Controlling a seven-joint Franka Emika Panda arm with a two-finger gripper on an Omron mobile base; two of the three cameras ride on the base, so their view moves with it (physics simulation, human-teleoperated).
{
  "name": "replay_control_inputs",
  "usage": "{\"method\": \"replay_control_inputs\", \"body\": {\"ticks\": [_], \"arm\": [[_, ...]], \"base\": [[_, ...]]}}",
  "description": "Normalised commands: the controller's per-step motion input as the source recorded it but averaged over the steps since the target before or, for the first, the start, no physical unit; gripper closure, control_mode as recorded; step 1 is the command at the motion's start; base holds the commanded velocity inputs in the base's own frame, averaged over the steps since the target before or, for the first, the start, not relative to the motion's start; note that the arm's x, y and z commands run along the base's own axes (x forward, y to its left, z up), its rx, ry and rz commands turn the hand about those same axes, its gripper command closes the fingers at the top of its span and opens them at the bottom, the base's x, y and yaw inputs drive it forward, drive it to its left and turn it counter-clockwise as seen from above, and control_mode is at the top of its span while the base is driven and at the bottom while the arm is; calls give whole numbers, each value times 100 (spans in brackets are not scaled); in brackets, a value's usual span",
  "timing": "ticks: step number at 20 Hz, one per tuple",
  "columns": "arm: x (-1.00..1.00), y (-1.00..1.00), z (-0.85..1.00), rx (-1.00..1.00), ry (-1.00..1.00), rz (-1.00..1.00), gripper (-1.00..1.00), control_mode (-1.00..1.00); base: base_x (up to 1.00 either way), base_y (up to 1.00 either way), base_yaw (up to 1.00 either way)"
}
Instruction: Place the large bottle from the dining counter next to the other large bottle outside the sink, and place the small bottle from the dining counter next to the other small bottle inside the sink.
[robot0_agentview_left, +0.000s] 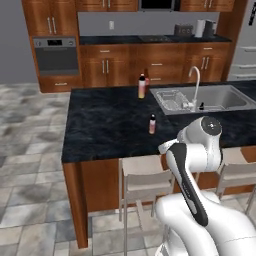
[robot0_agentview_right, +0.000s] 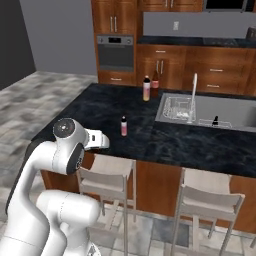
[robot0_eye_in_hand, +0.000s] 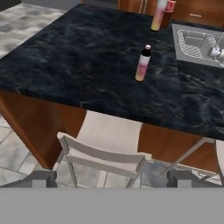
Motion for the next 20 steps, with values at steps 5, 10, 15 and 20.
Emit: {"method": "replay_control_inputs", "body": {"ticks": [5, 10, 15, 20], "arm": [[0, 0, 0, 0, 0, 0, -100, 100], [0, 0, 0, 0, 0, 0, -100, 100], [0, 0, 0, 0, 0, 0, -100, 100], [0, 0, 0, 0, 0, 0, -100, 100]], "base": [[43, -22, 0], [42, -21, 0], [38, -19, 0], [18, -7, 0]]}}
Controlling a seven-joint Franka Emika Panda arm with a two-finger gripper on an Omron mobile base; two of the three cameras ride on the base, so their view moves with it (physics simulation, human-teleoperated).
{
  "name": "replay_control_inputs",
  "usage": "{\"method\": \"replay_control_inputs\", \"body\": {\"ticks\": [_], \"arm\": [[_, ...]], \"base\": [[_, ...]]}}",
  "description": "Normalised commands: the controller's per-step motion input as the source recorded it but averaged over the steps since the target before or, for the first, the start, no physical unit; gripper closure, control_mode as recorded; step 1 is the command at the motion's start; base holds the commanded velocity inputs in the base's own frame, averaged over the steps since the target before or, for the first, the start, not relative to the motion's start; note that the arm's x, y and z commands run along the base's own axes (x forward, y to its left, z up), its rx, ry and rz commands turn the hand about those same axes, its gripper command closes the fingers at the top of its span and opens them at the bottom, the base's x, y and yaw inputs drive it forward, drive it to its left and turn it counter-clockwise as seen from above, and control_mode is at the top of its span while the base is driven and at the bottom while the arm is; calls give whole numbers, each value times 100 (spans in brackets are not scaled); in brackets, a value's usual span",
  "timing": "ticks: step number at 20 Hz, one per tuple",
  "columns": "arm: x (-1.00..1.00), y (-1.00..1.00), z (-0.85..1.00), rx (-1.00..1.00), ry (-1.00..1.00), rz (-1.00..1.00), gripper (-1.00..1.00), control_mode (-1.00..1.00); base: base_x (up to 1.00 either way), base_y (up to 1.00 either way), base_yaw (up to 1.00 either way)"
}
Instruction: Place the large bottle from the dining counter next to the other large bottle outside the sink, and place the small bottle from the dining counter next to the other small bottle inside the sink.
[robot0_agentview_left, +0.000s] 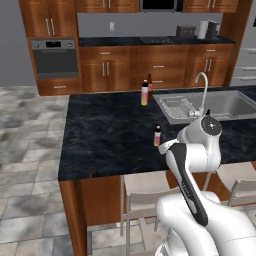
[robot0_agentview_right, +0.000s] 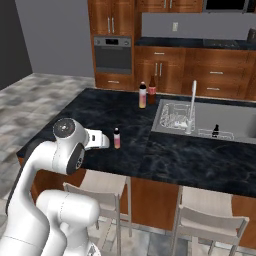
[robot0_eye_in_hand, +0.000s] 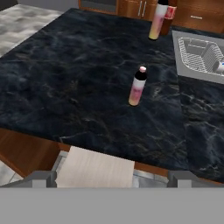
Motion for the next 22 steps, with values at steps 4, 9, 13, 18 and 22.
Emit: {"method": "replay_control_inputs", "body": {"ticks": [4, 9, 13, 18, 22], "arm": [[0, 0, 0, 0, 0, 0, -100, 100], [0, 0, 0, 0, 0, 0, -100, 100], [0, 0, 0, 0, 0, 0, -100, 100], [0, 0, 0, 0, 0, 0, -100, -100], [0, 0, 0, 0, 0, -7, -100, -100]], "base": [[0, 0, 0], [0, 0, 0], [0, 0, 0], [0, 0, 0], [0, 0, 0]]}}
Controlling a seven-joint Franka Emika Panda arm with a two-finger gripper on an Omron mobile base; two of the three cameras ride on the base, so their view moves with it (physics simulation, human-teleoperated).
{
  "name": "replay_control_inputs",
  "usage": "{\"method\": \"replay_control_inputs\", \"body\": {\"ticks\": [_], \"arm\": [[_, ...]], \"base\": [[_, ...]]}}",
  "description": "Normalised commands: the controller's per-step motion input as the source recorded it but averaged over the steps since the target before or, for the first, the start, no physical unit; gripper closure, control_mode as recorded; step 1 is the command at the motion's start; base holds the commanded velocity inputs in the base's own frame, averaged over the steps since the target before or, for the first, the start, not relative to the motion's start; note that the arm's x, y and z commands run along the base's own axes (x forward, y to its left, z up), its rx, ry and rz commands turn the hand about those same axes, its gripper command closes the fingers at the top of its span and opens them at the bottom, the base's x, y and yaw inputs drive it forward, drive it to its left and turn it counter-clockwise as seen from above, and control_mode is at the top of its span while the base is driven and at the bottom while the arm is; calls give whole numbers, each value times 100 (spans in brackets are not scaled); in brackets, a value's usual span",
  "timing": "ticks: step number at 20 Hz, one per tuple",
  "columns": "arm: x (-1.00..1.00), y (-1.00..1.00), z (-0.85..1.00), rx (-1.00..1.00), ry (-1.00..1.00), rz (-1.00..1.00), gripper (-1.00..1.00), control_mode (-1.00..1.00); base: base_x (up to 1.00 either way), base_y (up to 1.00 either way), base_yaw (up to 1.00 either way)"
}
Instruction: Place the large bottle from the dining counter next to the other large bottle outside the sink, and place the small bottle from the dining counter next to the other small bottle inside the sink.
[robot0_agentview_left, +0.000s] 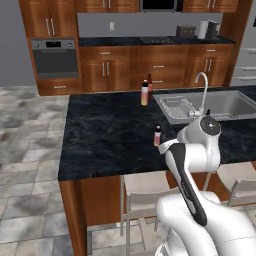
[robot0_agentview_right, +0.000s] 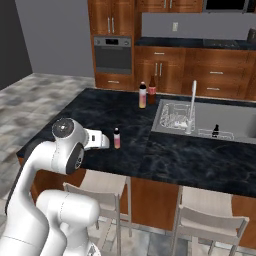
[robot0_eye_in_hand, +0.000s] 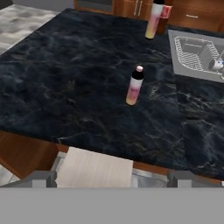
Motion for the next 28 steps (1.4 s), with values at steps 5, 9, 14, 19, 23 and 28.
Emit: {"method": "replay_control_inputs", "body": {"ticks": [5, 9, 14, 19, 23, 28], "arm": [[0, 0, 0, 0, 0, -23, -100, -100], [11, -4, 0, 4, 0, -26, -100, -100], [35, -34, 0, 25, 0, -1, -100, -100], [47, -50, 0, 29, 3, 8, -100, -100], [47, -25, -2, 14, 8, 7, -100, -100], [39, 0, -3, 0, 10, 1, -100, -100]], "base": [[0, 0, 0], [0, 0, 0], [0, 0, 0], [0, 0, 0], [0, 0, 0], [0, 0, 0]]}}
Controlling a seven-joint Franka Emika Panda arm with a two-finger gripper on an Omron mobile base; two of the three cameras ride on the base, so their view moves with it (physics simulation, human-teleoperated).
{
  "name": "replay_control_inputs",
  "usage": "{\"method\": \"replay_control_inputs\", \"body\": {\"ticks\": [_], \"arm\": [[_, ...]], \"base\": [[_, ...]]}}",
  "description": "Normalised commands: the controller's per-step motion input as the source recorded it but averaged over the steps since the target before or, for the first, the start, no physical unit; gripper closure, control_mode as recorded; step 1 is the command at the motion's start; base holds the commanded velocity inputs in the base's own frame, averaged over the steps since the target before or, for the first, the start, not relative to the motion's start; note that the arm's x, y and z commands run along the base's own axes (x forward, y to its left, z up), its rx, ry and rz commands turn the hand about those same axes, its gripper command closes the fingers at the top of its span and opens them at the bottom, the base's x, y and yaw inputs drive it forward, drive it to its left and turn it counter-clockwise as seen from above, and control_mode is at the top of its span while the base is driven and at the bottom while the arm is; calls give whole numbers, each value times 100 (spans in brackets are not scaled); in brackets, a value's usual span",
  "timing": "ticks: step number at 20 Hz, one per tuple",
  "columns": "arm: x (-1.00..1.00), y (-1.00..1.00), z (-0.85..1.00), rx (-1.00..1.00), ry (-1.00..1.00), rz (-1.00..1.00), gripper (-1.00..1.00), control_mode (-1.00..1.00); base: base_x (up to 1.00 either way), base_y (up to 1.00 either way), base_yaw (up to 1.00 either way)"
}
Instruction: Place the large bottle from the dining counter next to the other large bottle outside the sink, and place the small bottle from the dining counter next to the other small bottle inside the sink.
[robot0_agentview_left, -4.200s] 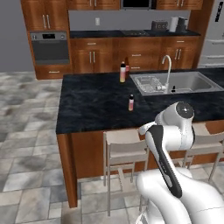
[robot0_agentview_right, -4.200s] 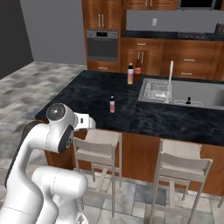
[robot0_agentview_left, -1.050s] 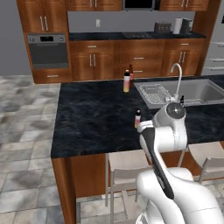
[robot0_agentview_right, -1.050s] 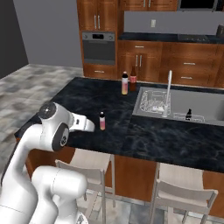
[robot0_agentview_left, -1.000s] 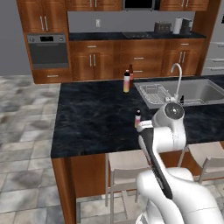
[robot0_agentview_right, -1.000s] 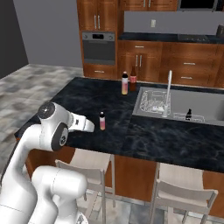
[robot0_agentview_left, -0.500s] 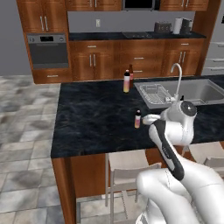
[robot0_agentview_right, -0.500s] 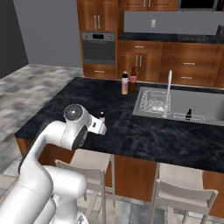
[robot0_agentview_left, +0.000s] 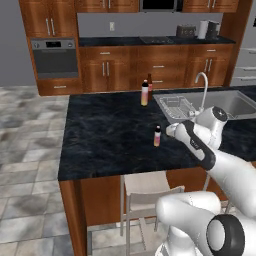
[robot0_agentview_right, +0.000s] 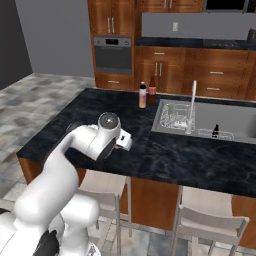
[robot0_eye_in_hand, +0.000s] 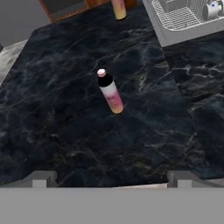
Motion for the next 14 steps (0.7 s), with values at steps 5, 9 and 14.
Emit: {"method": "replay_control_inputs", "body": {"ticks": [5, 9, 14], "arm": [[19, 0, 0, 0, 8, 0, -100, -100], [6, 0, -12, -1, 6, 1, -100, -100], [0, 0, -32, -2, 3, 7, -100, -100]], "base": [[0, 0, 0], [0, 0, 0], [0, 0, 0]]}}
